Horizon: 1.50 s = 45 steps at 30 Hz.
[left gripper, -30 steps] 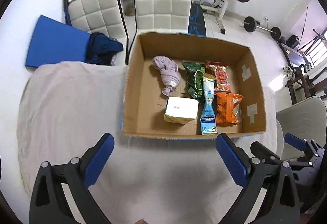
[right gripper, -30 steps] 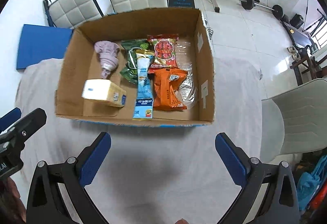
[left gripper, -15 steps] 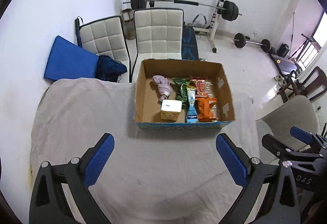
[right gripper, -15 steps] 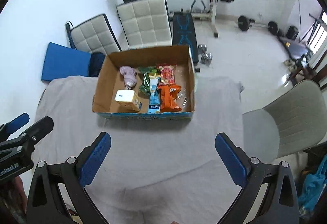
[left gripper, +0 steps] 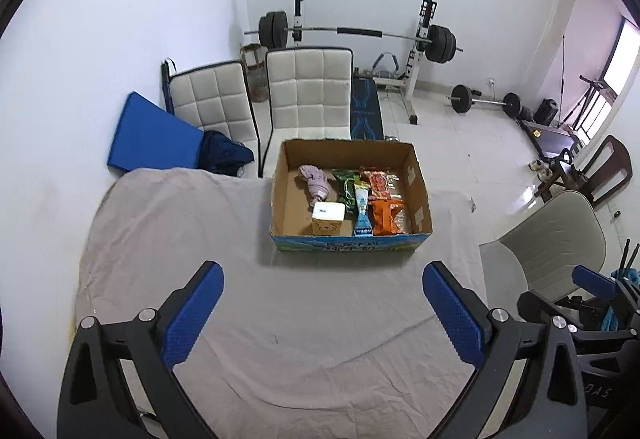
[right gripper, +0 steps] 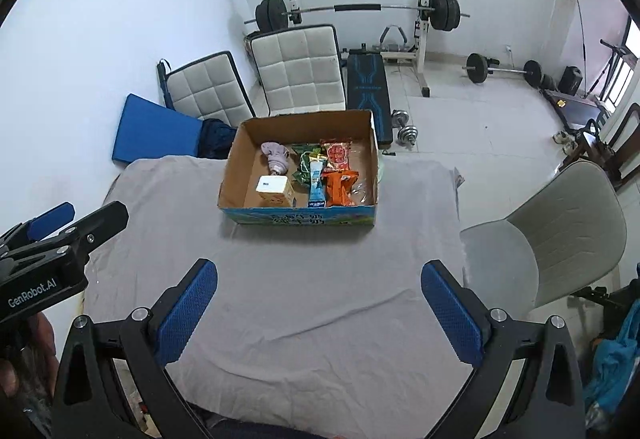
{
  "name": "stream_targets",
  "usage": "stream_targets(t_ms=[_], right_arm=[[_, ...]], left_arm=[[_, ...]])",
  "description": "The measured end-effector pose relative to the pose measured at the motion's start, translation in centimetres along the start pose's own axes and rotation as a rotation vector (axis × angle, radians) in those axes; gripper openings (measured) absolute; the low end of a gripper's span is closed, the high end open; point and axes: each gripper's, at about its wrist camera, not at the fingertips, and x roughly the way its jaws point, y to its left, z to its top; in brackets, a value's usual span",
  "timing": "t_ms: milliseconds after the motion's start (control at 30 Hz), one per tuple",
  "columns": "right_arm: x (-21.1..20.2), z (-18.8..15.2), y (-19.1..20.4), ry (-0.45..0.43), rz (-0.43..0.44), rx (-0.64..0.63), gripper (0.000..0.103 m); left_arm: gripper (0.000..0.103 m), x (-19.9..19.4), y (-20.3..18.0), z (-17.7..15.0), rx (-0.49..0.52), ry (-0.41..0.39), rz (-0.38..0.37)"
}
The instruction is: Organize soft objects
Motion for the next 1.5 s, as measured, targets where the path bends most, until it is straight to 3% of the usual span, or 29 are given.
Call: stream_targets(t_ms=[200, 433, 933, 1500], right_arm=[[-1.3, 0.4, 0.0, -0.041, -0.025, -0.002, 0.103], [0.3, 1.7, 0.0, -0.057, -0.065, -0.005, 0.103], [3.7, 4.3, 0.2, -0.06, -0.085, -0.002, 0.103], [3.8, 4.9, 0.9, -0.075, -0.096, -0.019, 0.103]], left_arm=[[0.102, -1.2, 0.3, -0.1, -0.011, -0.045, 0.027], [0.103, 0.0, 0.9, 0.4, -0.039, -0.07, 0.022], [0.103, 2.8, 1.3, 1.4, -0.035, -0.067, 0.068], [0.103, 2.8, 1.4, 1.6, -0.033, -0.063, 0.067]])
